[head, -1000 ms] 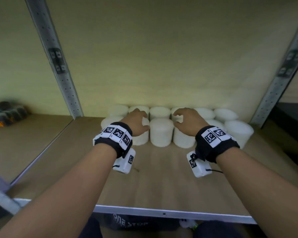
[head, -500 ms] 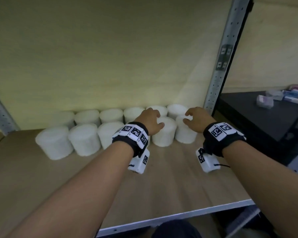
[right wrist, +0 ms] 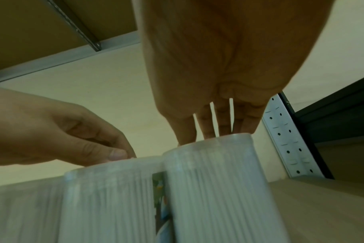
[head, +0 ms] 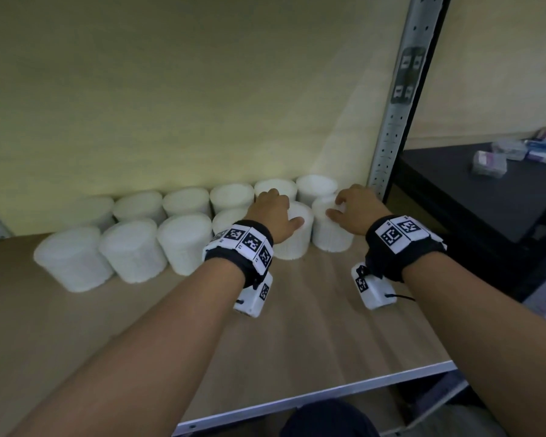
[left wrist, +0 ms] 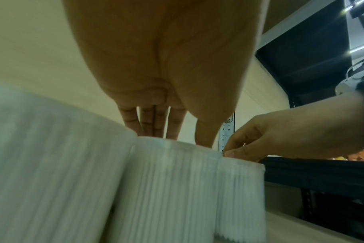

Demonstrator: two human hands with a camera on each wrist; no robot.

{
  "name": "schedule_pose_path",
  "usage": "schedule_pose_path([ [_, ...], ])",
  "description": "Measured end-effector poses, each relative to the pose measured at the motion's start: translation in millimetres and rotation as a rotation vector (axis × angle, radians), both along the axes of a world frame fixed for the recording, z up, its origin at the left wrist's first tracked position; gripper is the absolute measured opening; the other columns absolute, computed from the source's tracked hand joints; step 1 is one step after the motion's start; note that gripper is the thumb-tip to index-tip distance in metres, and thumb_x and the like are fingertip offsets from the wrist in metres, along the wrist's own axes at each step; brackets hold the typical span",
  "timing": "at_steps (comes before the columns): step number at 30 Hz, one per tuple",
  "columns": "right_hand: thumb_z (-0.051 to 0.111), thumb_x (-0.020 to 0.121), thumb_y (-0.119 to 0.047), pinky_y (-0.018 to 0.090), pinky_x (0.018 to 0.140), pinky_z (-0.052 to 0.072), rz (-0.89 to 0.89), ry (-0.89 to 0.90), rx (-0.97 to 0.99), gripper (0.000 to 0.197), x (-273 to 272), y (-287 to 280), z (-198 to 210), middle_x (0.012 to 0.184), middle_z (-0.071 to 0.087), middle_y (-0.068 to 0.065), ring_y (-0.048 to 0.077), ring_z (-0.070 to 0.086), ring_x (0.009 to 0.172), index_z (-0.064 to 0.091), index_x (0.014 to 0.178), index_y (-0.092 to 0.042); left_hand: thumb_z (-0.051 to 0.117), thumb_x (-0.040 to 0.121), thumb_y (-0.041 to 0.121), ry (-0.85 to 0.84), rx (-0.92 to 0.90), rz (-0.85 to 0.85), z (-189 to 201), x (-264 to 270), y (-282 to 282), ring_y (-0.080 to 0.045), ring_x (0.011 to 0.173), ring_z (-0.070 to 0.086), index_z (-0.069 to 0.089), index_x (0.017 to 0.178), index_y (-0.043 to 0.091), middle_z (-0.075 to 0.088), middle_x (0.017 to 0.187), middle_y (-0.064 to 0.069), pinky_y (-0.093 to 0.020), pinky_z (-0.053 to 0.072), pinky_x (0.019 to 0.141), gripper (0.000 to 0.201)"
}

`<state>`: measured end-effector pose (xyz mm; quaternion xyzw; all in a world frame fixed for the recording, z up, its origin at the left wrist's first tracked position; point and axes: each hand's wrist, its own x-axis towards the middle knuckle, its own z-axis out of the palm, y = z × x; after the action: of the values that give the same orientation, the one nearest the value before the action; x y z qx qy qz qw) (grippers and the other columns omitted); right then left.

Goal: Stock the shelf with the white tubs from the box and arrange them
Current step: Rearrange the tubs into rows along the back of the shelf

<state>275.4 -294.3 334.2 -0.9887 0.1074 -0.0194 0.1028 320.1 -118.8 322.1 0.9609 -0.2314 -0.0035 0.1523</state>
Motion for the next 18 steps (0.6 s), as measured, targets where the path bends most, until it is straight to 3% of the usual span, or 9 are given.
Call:
schedule_pose_path([
  [18, 0.050, 0.095, -0.041, 0.035, 0.103, 0.036, 0.006, 0.011, -0.001, 0.047, 0.6, 1.2, 2.0, 0.129, 0.049, 0.015, 0.031, 0.045, 0.122, 0.053, 0.129, -0.008, 0.053, 0.091, 0.044, 0.008, -0.039, 0.003, -3.8, -1.5, 0.8, -0.026, 0.122, 0.043, 0.052, 0.128, 0.007, 0.046, 0.128, -0.011, -0.039, 0.041, 0.101, 0.052],
])
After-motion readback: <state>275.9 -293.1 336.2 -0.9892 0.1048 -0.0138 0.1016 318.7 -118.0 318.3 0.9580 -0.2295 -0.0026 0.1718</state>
